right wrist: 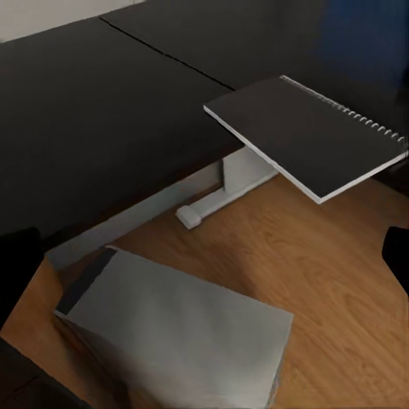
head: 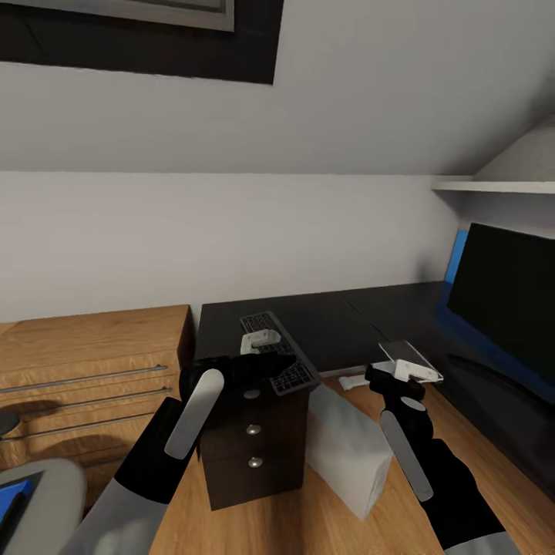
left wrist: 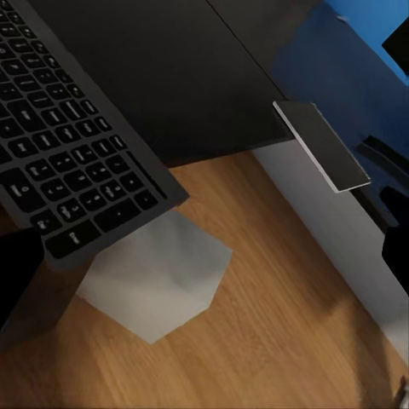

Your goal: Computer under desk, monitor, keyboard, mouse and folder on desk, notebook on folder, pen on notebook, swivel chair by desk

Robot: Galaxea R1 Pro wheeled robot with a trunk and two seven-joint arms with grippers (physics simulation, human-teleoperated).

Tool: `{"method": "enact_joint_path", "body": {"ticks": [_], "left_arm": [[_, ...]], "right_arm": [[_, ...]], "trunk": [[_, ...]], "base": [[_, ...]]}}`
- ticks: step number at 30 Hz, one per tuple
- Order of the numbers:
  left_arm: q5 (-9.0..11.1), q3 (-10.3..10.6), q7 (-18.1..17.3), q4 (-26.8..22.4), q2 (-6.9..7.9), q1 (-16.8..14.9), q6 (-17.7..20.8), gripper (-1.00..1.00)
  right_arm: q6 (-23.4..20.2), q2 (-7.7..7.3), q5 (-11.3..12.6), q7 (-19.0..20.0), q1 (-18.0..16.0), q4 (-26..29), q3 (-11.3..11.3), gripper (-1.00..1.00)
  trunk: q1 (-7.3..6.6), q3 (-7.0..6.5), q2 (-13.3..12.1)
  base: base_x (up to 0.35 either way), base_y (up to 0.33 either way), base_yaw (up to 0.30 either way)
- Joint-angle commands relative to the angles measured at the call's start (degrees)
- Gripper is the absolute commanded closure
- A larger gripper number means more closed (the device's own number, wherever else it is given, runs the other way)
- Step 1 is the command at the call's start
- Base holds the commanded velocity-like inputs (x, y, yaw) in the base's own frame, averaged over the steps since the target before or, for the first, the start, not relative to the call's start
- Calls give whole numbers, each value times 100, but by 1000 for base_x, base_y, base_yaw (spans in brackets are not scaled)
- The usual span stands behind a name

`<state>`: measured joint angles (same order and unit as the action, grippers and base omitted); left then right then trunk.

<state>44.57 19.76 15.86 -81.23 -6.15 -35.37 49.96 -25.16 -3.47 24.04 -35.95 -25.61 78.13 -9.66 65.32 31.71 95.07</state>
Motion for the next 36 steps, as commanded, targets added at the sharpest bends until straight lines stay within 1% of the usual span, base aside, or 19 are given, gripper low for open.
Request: {"method": "enact_joint_path", "body": {"ticks": [1,3,5,7,8,13,17,20,21,22,25,28,31,36], "left_arm": [[61,-4,58,-8,-1,-5,14,-100],[61,-6,54,-13,-1,-5,14,-100],[65,-7,46,-28,-1,-1,14,-100],[69,-7,44,-30,-1,-2,14,-100],[71,-7,42,-31,-1,-3,14,-100],[78,-16,41,-56,2,-3,11,-100],[83,-21,45,-120,6,-3,13,-100],[85,-25,47,-164,11,-1,14,-100],[86,-28,47,-183,13,-1,14,-100],[86,-29,48,-190,14,-2,14,-100],[91,-31,48,-204,15,-3,14,-100],[94,-32,47,-215,16,-4,17,-100],[95,-36,43,-222,13,-3,24,-100],[103,-39,41,-294,7,-2,29,-100]], "right_arm": [[187,-13,59,-14,0,-13,-7,-100],[326,-17,134,17,3,-59,-4,-100],[834,-9,543,78,15,-449,4,-100],[1078,-4,731,88,17,-608,4,-100],[1330,-1,925,92,18,-752,2,-100],[2012,7,1387,109,20,-977,3,-100],[2670,12,1642,118,17,-1060,1,-100],[3200,17,1739,119,13,-1121,0,-100],[3522,27,1779,113,7,-1164,0,-100],[3658,31,1797,108,3,-1184,0,-100],[3938,39,1879,98,-6,-1233,4,-100],[4093,40,2080,100,-10,-1257,54,-100],[4173,40,2417,107,-12,-1281,170,-100],[4228,40,3106,121,-16,-1420,346,-100]], "trunk": [[0,7,4],[0,8,4],[0,8,4],[0,8,4],[0,8,4],[0,8,4],[0,8,4],[0,8,4],[0,8,4],[0,8,4],[0,8,4],[0,8,4],[0,8,4],[0,8,4]], "base": [[0,0,-10],[0,0,-6],[0,0,-2],[0,0,-1],[0,0,0],[0,0,0],[0,0,0],[0,0,0],[0,0,0],[0,0,0],[0,0,0],[0,0,0],[0,0,0],[0,0,0]]}}
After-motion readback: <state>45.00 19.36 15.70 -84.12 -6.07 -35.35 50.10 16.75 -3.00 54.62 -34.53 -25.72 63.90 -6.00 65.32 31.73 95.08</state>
